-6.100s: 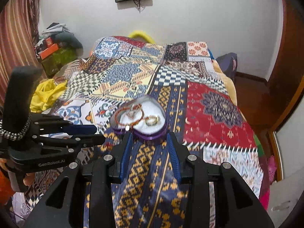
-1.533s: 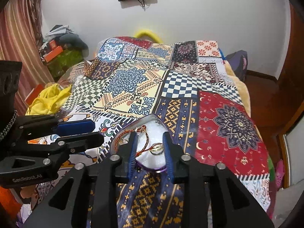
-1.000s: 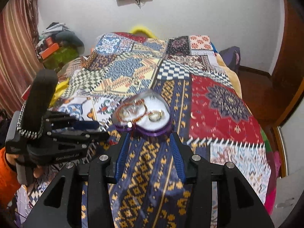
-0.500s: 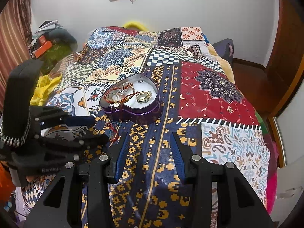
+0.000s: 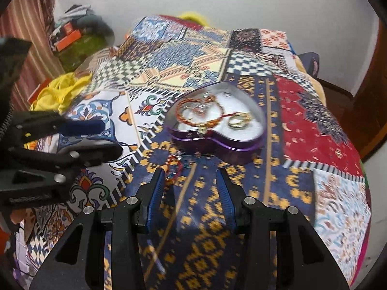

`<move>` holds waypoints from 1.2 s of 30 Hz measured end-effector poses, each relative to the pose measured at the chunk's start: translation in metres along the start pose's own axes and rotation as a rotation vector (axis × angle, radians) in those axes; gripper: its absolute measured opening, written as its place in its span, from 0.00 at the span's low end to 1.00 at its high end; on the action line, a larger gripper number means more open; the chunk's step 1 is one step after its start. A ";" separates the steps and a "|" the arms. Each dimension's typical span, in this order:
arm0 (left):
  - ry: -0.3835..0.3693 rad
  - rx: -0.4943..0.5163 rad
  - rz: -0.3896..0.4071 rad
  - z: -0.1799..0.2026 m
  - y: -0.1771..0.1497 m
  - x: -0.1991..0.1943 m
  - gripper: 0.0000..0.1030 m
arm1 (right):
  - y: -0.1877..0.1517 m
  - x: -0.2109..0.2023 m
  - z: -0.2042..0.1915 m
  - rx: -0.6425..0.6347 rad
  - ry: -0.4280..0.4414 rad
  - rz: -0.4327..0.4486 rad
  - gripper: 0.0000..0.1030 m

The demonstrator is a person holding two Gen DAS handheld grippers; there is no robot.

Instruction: Organize jewelry

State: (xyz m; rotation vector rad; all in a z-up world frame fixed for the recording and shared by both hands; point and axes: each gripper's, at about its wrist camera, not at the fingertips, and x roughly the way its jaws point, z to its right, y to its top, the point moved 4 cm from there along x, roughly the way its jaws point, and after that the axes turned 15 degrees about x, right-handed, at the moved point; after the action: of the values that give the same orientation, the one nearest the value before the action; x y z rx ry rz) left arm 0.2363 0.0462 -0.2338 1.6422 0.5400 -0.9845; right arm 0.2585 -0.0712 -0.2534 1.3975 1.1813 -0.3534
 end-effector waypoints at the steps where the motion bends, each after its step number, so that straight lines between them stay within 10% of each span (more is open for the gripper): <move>1: 0.006 -0.001 0.001 -0.002 -0.001 0.000 0.44 | 0.000 0.004 -0.003 -0.008 -0.001 -0.007 0.39; 10: -0.019 0.005 0.013 0.004 0.000 0.005 0.44 | -0.002 0.015 -0.009 -0.064 -0.045 -0.010 0.37; 15: -0.056 -0.003 0.012 0.011 0.005 0.012 0.44 | 0.001 0.014 -0.001 -0.062 -0.079 0.014 0.07; 36: -0.123 0.027 -0.029 0.049 0.033 0.052 0.21 | 0.005 -0.031 0.047 0.068 -0.037 0.133 0.06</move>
State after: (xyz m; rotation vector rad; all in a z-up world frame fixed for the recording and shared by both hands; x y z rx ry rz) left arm 0.2745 -0.0168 -0.2608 1.5899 0.4707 -1.1110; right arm 0.2688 -0.1244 -0.2373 1.5137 1.0479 -0.3265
